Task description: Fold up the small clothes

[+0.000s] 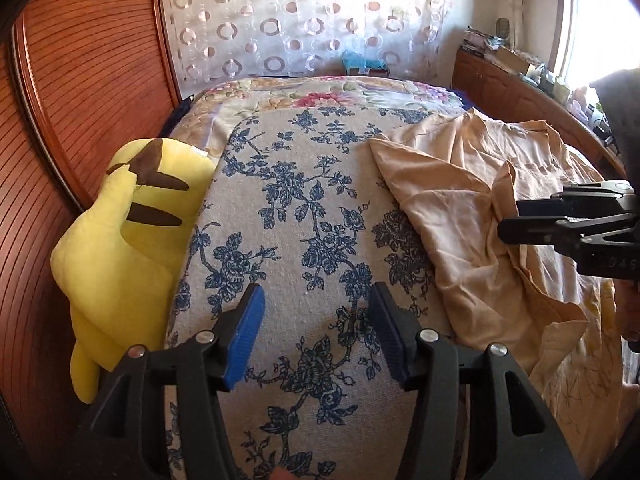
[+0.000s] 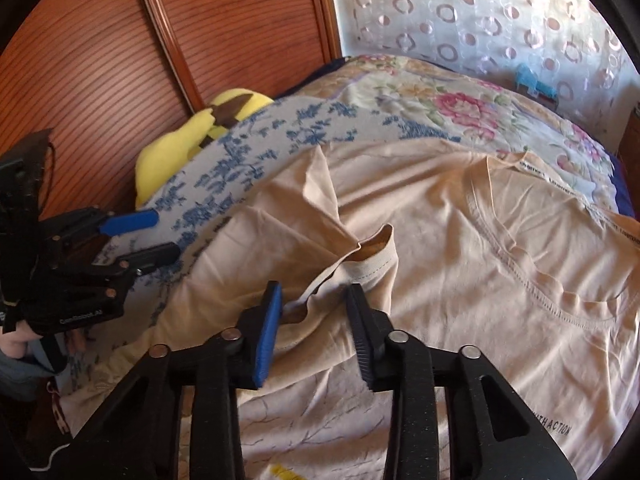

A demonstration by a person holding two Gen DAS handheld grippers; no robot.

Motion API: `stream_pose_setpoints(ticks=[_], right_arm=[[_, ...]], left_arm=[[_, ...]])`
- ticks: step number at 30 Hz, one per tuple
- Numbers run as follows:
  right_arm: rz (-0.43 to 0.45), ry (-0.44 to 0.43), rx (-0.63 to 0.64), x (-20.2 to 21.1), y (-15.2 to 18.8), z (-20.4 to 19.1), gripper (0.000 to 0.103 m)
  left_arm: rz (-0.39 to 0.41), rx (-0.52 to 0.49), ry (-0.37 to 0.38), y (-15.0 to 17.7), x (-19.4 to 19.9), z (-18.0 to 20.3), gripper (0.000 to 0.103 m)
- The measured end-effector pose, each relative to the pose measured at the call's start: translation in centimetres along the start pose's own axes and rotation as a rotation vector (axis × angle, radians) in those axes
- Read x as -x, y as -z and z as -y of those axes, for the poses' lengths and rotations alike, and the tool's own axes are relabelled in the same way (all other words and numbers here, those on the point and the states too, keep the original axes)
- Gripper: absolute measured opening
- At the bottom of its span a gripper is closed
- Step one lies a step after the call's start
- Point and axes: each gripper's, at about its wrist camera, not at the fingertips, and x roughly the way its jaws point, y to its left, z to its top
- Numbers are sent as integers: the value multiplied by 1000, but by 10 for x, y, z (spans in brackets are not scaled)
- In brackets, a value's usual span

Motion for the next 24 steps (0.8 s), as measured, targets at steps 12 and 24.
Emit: stream_pose_setpoints(ticks=[12, 24], right_arm=[[44, 39, -33, 37, 26, 14, 1], [68, 127, -79, 47, 32, 31, 49]], left_arm=[[-1, 8, 5, 0, 2, 2, 56], [-1, 8, 2, 0, 2, 1, 56]])
